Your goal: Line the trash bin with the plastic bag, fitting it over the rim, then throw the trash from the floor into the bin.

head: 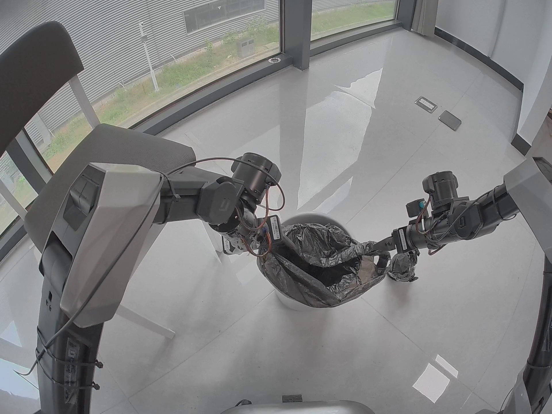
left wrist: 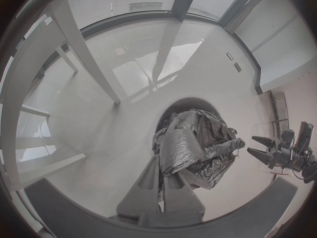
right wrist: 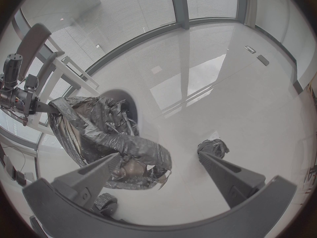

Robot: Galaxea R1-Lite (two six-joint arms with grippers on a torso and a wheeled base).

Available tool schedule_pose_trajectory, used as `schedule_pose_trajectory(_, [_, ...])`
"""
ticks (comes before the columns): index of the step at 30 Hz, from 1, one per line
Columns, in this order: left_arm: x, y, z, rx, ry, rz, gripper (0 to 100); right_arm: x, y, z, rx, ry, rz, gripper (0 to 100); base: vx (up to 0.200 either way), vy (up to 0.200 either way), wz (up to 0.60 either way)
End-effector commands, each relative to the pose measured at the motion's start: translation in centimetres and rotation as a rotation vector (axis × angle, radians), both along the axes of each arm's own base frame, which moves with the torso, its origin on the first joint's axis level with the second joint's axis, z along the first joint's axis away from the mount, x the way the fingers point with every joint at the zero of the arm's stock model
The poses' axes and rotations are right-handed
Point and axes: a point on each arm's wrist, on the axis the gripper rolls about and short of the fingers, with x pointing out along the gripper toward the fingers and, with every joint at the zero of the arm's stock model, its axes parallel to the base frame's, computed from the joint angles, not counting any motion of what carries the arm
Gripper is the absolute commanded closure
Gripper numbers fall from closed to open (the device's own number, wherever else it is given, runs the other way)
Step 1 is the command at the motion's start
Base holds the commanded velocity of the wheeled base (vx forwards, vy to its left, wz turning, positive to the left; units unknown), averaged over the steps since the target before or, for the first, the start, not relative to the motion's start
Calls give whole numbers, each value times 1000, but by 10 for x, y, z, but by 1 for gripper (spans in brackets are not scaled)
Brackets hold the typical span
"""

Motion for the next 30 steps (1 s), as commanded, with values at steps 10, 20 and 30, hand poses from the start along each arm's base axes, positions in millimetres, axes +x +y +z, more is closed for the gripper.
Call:
schedule_pose_trajectory(10, [15, 14, 5, -17, -33, 51, 100, -7, 13, 22, -16, -64, 59, 0, 0, 0, 0])
schedule_pose_trajectory(20, [25, 30, 2, -9, -39, 95, 0, -13, 30, 29, -27, -88, 117, 0, 0, 0, 0])
schedule_pose_trajectory(30, [26, 30, -5, -3, -16, 112, 0, -15, 54, 25, -94, -169, 269, 0, 0, 0, 0])
